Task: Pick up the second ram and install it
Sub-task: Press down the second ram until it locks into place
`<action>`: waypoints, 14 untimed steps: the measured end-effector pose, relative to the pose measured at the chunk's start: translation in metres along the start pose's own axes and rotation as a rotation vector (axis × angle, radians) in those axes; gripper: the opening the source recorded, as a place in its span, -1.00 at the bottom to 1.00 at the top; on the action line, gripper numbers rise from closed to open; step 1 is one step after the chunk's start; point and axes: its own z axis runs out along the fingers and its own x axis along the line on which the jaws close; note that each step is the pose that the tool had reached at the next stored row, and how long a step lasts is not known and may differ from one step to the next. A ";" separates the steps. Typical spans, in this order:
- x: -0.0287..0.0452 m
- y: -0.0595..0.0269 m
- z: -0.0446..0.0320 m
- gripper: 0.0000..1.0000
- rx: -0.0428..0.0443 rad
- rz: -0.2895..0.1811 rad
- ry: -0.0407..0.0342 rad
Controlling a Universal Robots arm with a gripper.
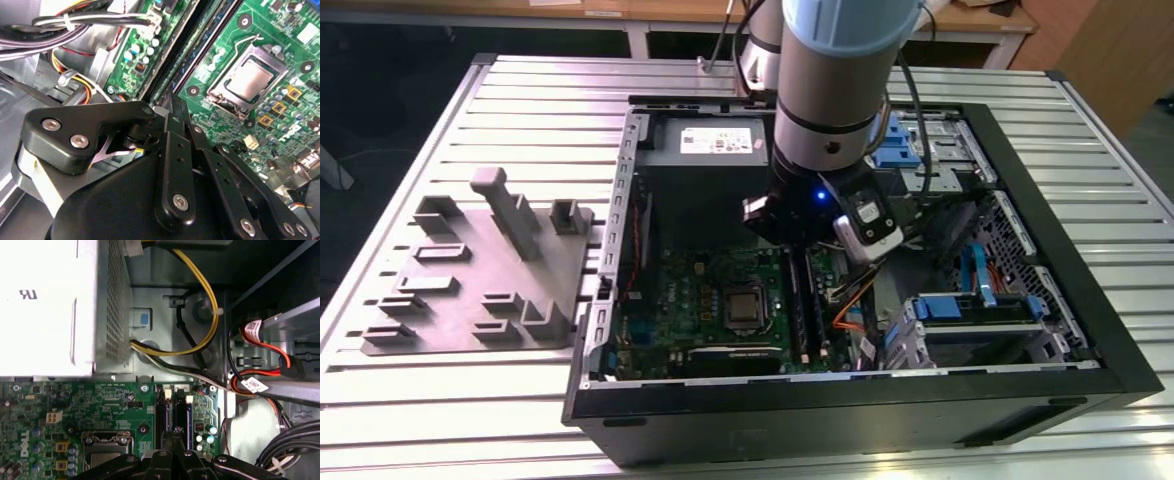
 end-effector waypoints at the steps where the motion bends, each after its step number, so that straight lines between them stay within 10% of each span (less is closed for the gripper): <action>1: 0.0000 0.0014 0.0003 -0.80 0.0000 0.000 0.0000; 14: -0.0015 0.0060 0.0054 -0.80 -0.0008 -0.013 0.0009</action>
